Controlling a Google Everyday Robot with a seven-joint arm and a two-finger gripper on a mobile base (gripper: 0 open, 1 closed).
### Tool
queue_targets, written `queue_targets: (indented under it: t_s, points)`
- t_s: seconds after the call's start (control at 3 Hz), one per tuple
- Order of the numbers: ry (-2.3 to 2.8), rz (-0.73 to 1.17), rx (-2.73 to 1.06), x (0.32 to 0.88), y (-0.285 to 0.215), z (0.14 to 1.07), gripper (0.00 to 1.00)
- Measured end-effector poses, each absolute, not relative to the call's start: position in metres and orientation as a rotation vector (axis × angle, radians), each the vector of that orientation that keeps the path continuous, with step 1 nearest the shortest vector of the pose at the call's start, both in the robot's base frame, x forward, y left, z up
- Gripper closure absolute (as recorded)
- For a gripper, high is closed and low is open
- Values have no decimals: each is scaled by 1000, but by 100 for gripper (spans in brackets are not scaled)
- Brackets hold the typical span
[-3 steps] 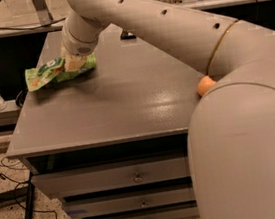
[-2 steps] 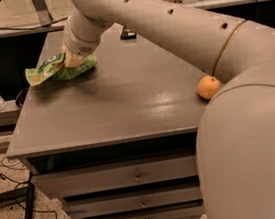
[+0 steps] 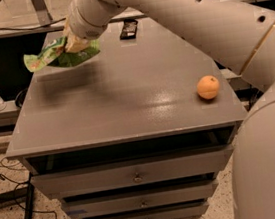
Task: Pick green rice chip bag
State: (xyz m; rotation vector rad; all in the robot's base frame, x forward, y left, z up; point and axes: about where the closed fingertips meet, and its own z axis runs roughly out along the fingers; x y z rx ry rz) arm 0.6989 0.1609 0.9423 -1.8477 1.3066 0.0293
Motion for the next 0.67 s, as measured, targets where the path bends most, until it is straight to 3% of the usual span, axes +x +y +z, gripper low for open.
queue_targets:
  t_s: [0.67]
  points:
    - [1217, 10, -1765, 693, 144, 985, 100]
